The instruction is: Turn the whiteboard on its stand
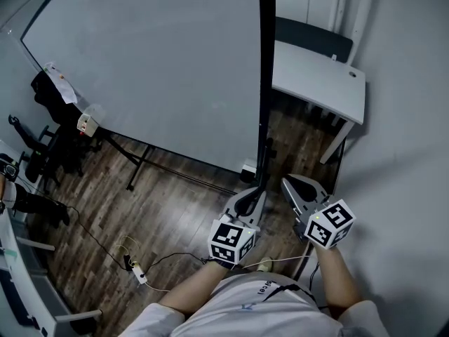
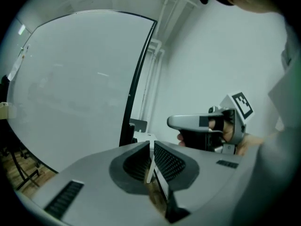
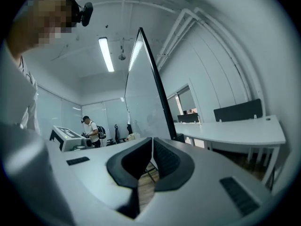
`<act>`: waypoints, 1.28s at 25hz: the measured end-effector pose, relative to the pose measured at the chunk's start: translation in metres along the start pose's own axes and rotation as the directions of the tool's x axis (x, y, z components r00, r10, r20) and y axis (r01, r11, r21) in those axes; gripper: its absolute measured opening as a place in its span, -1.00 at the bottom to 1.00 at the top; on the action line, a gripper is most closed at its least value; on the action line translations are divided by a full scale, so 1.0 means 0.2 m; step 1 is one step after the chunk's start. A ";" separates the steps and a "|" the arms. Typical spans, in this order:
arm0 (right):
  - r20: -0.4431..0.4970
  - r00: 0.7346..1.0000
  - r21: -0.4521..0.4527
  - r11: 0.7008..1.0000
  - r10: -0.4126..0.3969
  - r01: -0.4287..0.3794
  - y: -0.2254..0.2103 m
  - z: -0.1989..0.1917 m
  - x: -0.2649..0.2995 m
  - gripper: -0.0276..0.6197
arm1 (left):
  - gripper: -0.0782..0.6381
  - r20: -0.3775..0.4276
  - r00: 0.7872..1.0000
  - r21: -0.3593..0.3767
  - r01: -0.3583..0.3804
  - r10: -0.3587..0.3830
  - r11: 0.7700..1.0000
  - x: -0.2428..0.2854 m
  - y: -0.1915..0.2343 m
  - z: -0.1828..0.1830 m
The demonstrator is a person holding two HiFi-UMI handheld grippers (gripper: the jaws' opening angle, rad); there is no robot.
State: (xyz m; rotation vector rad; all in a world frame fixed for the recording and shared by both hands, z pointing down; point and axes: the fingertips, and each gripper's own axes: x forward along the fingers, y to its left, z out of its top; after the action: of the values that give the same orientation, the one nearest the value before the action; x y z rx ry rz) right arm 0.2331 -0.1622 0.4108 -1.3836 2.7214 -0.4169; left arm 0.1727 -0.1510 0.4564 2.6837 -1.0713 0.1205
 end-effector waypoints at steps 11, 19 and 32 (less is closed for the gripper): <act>-0.008 1.000 0.004 1.000 0.002 -0.002 0.10 -0.07 -0.05 -0.87 | -0.74 0.049 0.999 -0.004 0.005 -0.005 1.000 -0.06 -0.05 0.10; -0.023 1.000 -0.014 1.000 0.008 -0.008 0.12 -0.09 -0.04 -0.87 | -0.75 0.063 0.998 -0.009 0.009 -0.008 1.000 -0.08 -0.07 0.11; -0.033 0.999 -0.021 1.000 0.014 -0.014 0.11 -0.10 -0.02 -0.87 | -0.75 0.073 0.997 -0.023 -0.015 0.016 1.000 -0.07 -0.05 0.12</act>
State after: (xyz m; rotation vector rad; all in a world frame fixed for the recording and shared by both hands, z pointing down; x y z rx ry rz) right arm 0.2141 -0.1431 0.4236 -1.3742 2.7682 -0.4149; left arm 0.1687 -0.1414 0.4296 2.6792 -1.1079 0.0137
